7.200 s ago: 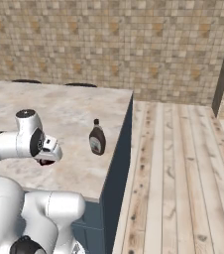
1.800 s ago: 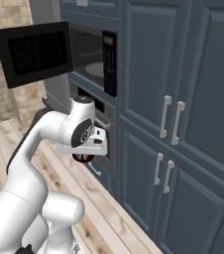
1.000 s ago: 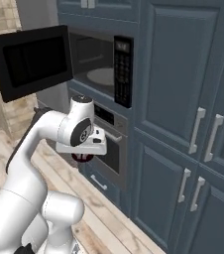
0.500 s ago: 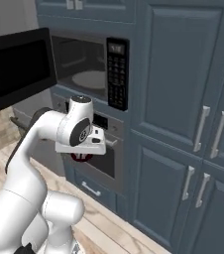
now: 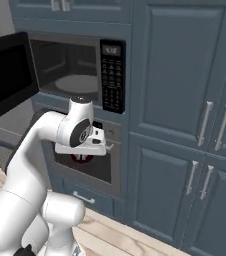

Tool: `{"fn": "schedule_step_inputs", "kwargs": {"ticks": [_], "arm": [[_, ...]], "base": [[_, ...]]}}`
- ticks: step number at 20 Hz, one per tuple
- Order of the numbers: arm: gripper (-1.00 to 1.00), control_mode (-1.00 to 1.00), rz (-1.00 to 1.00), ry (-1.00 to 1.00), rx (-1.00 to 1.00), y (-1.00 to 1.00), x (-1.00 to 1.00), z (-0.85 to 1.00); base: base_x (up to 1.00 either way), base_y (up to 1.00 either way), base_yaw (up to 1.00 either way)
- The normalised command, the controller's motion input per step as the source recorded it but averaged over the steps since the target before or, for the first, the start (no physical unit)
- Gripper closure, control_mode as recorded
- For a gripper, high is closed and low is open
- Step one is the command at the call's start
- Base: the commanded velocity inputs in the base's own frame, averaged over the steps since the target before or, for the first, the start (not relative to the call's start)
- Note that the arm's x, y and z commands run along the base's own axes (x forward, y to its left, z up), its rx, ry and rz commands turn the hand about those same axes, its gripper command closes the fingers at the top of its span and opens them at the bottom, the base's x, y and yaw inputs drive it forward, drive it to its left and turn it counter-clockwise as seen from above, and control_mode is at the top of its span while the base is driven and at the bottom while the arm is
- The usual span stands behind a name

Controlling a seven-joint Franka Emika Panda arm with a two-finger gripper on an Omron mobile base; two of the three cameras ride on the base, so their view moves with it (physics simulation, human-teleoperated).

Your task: Pick the mug from the counter and place it inside the microwave. Then close the microwave.

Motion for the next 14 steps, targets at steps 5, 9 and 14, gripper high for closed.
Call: {"fn": "schedule_step_inputs", "kwargs": {"ticks": [5, 9, 14], "arm": [[1.00, 1.00, 0.00, 0.00, 0.00, 0.00, 0.00, 0.00], [1.00, 1.00, 0.00, 0.00, 0.00, 0.00, 0.00, 0.00], [1.00, 1.00, 0.00, 0.00, 0.00, 0.00, 0.00, 0.00]], "base": [[0.00, 0.46, -0.40], [0.00, 0.34, -0.42], [0.00, 0.32, -0.42]]}}
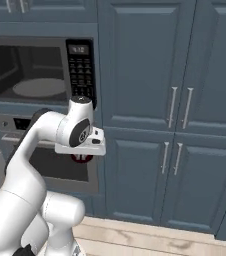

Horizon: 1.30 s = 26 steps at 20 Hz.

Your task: Pick the mug from the counter and place it inside the microwave. Then close the microwave.

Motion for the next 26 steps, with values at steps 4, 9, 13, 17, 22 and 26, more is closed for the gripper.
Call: {"fn": "schedule_step_inputs", "kwargs": {"ticks": [4, 9, 13, 17, 22, 26], "arm": [[1.00, 1.00, 0.00, 0.00, 0.00, 0.00, 0.00, 0.00], [1.00, 1.00, 0.00, 0.00, 0.00, 0.00, 0.00, 0.00], [1.00, 1.00, 0.00, 0.00, 0.00, 0.00, 0.00, 0.00], [1.00, 1.00, 0.00, 0.00, 0.00, 0.00, 0.00, 0.00], [1.00, 1.00, 0.00, 0.00, 0.00, 0.00, 0.00, 0.00], [1.00, 1.00, 0.00, 0.00, 0.00, 0.00, 0.00, 0.00]], "base": [[0.00, 0.33, -0.38], [0.00, 0.47, -0.32], [-0.14, 0.54, -0.18], [-0.09, 0.59, -0.05], [0.00, 0.61, 0.00], [0.07, 0.54, 0.01]]}}
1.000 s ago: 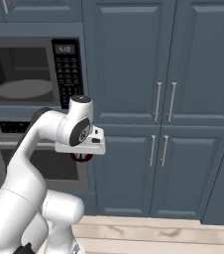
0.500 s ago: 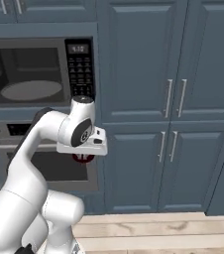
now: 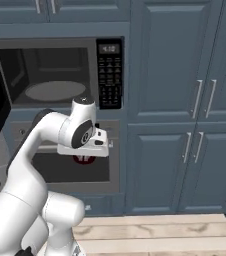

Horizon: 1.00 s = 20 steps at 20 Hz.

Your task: Pick the mug from the counter and place it inside the microwave. Then close the microwave.

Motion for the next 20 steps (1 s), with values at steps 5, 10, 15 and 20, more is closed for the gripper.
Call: {"fn": "schedule_step_inputs", "kwargs": {"ticks": [5, 10, 15, 20], "arm": [[1.00, 1.00, 0.00, 0.00, 0.00, 0.00, 0.00, 0.00], [1.00, 1.00, 0.00, 0.00, 0.00, 0.00, 0.00, 0.00], [1.00, 1.00, 0.00, 0.00, 0.00, 0.00, 0.00, 0.00], [1.00, 1.00, 0.00, 0.00, 0.00, 0.00, 0.00, 0.00]], "base": [[0.19, 0.18, 0.08], [0.18, -0.05, 0.21], [0.21, -0.01, 0.27], [0.61, -0.09, 0.27]]}}
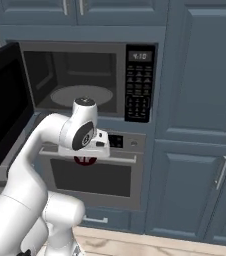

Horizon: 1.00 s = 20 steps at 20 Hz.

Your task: Pick the mug from the counter and place it inside the microwave. Then close the microwave.

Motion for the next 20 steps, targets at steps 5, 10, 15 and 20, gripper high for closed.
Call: {"fn": "schedule_step_inputs", "kwargs": {"ticks": [5, 10, 15, 20], "arm": [[1.00, 1.00, 0.00, 0.00, 0.00, 0.00, 0.00, 0.00], [1.00, 1.00, 0.00, 0.00, 0.00, 0.00, 0.00, 0.00], [1.00, 1.00, 0.00, 0.00, 0.00, 0.00, 0.00, 0.00], [1.00, 1.00, 0.00, 0.00, 0.00, 0.00, 0.00, 0.00]], "base": [[0.24, -0.21, 0.17], [0.00, 0.00, 0.01], [0.00, 0.00, 0.00], [0.00, 0.00, 0.00]]}}
